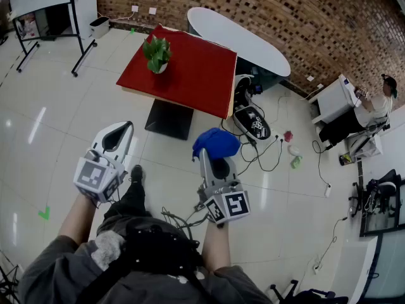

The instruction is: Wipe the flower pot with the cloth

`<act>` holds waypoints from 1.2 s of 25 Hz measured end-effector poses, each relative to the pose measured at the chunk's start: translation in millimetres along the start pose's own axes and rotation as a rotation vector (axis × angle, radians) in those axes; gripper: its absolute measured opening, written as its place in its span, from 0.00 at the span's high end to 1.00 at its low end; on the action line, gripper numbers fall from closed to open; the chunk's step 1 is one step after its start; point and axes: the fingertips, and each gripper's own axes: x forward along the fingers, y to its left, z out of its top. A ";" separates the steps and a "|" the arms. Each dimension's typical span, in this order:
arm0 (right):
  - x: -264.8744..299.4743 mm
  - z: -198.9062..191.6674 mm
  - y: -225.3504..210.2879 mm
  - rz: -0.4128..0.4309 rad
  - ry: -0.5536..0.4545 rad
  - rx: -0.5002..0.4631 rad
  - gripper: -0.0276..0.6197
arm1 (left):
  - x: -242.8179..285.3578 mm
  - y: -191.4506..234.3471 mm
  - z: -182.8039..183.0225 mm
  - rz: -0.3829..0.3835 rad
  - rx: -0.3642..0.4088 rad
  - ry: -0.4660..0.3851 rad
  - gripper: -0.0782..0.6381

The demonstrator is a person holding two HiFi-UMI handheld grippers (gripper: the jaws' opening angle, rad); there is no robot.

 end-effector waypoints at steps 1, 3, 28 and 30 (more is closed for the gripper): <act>11.9 -4.6 -4.7 -0.004 0.004 0.001 0.84 | 9.2 9.9 -6.0 -0.003 -0.001 0.007 0.86; 36.9 -13.0 -13.2 -0.008 0.009 -0.002 0.84 | 28.7 30.7 -15.9 -0.006 0.004 0.017 0.86; 438.6 -52.5 -120.0 -0.080 0.055 -0.032 0.84 | 315.8 327.4 -85.5 -0.111 0.001 0.031 0.64; 449.3 -62.3 -124.5 -0.081 0.072 -0.025 0.84 | 329.6 331.5 -99.2 -0.152 -0.004 0.036 0.61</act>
